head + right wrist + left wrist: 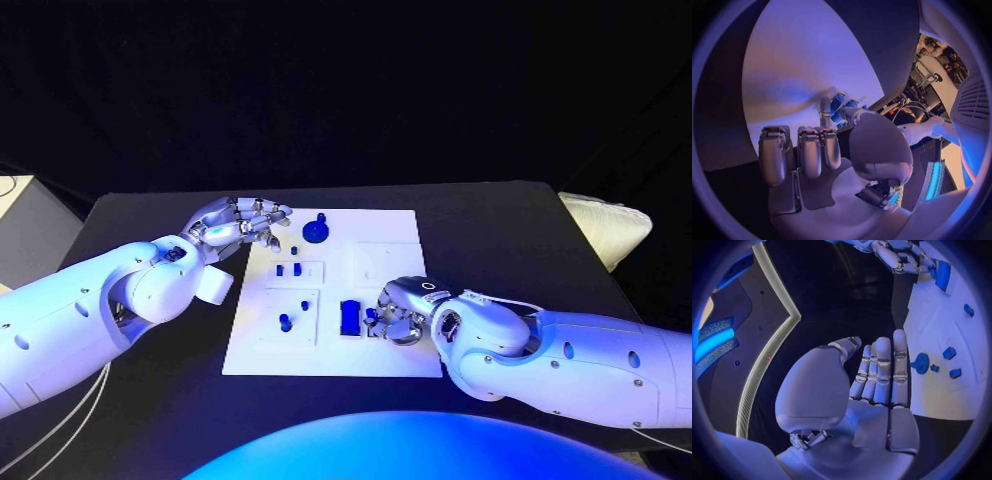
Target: Assemble the parts on the task board
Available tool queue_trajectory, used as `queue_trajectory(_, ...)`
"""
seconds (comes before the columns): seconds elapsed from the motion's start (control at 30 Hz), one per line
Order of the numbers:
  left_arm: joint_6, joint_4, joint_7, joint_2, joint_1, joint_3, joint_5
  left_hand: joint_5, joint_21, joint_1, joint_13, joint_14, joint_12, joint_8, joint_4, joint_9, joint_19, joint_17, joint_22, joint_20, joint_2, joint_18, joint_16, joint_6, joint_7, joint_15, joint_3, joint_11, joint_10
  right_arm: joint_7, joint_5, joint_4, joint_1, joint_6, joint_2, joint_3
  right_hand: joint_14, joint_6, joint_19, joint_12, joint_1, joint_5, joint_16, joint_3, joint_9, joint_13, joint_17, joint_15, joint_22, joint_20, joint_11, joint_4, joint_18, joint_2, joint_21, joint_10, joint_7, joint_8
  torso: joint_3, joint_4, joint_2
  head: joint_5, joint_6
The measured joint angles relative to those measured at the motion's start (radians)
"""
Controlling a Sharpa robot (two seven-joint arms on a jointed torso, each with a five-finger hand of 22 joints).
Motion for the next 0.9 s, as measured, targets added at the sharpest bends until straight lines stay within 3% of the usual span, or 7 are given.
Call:
queue_trajectory(0.27, 0.0, 0.0, -0.001, 0.0, 0.0, 0.0, 0.0, 0.0, 0.0, -0.005, -0.001, 0.0, 0.004, 0.004, 0.0, -0.001, 0.0, 0.0, -0.001, 0.0, 0.005, 0.0, 0.0, 0.0, 0.0, 0.0, 0.0, 0.0, 0.0, -0.001, 0.0, -0.007, 0.0, 0.006, -0.001, 0.0, 0.0, 0.0, 0.0, 0.0, -0.021, -0.001, 0.0, -0.003, -0.003, 0.0, 0.0, 0.0, 0.0, 0.0, 0.0, 0.003, 0.0, 0.011, 0.0, 0.0, 0.0, 0.0, 0.0004, -0.0006, 0.0, -0.003, 0.0)
queue_trajectory(0.9, 0.002, 0.001, -0.002, -0.001, 0.0, 0.0, 0.0, 0.0, -0.003, -0.005, -0.001, 0.0, 0.004, 0.004, 0.0, -0.001, 0.0, 0.0, -0.001, 0.0, 0.005, 0.0, 0.0, 0.0, 0.0, 0.0, 0.0, 0.0, 0.0, -0.001, -0.001, -0.007, 0.0, 0.029, -0.002, 0.0, 0.0, 0.0, 0.0, 0.0, -0.021, 0.003, 0.0, -0.003, -0.003, 0.0, 0.0, 0.0, 0.0, 0.0, 0.0, 0.003, 0.0, 0.01, 0.0, 0.0, 0.0, 0.004, 0.0006, -0.0002, 0.0, -0.006, 0.0)
